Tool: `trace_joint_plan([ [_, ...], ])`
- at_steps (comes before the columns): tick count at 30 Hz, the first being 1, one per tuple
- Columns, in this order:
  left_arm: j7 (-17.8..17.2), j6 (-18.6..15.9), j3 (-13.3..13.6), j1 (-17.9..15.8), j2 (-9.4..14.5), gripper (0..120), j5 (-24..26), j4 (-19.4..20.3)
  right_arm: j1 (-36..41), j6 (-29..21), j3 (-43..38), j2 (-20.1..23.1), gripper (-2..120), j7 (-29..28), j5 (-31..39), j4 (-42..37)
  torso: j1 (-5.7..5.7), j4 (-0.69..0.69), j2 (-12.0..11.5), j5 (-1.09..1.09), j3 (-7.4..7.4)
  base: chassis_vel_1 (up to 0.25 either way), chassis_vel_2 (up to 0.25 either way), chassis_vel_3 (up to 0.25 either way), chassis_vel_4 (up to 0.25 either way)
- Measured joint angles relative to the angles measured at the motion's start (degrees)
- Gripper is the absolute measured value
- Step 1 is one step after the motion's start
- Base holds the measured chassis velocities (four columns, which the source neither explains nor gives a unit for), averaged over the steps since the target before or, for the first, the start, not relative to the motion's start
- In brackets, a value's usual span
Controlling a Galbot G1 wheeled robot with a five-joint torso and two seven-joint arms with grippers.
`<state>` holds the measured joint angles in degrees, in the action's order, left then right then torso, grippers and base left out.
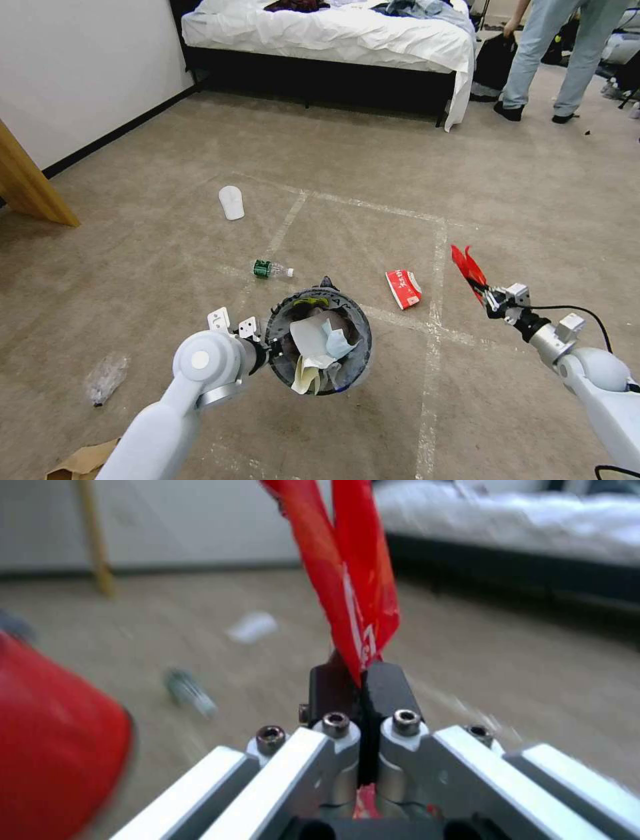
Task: Pick up the trash bin and place the garbage on the floor into it.
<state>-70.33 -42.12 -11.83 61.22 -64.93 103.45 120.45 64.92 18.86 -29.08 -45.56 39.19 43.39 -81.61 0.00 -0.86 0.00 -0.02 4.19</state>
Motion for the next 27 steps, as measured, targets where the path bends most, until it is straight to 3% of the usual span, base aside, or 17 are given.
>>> trace_joint_plan([
  [7, -3.62, 0.0, 0.53, 0.86, 3.54, 0, 8.59, 8.5, 6.64, 0.55, -2.81, 0.58, 0, 4.5, 7.39, -16.17, 0.0, 0.0, 0.0, 0.01, 0.0, 0.0, 0.0, 0.0, 0.0],
  [10, -4.11, 0.0, 1.06, 1.18, 4.24, 0, 9.78, 9.7, 7.91, 0.99, -2.82, 1.16, 0, 6.51, 9.08, -20.49, 0.0, 0.01, 0.0, 0.01, 0.0, 0.0, 0.0, 0.0, 0.0],
  [17, -4.49, 0.0, 1.84, 1.24, 4.11, 0, 9.92, 10.03, 10.49, 1.05, -2.04, 2.54, 0, 8.54, 10.62, -27.69, 0.0, 0.01, 0.0, 0.02, 0.0, 0.0, 0.0, 0.0, 0.0],
  [19, -4.49, -0.02, 2.55, 0.88, 3.62, 0, 9.28, 9.3, 11.39, 0.24, -0.09, 3.19, 0, 8.68, 10.74, -32.95, 0.0, -0.01, 0.0, 0.02, 0.0, 0.0, 0.0, 0.0, 0.0],
  [27, -4.34, -0.02, 3.16, 1.14, 3.44, 0, 8.0, 8.91, 8.36, -2.03, 4.27, 4.46, 0, 8.04, 10.7, -37.85, 0.0, 0.01, 0.0, 0.02, 0.0, 0.0, 0.0, 0.0, 0.0],
])
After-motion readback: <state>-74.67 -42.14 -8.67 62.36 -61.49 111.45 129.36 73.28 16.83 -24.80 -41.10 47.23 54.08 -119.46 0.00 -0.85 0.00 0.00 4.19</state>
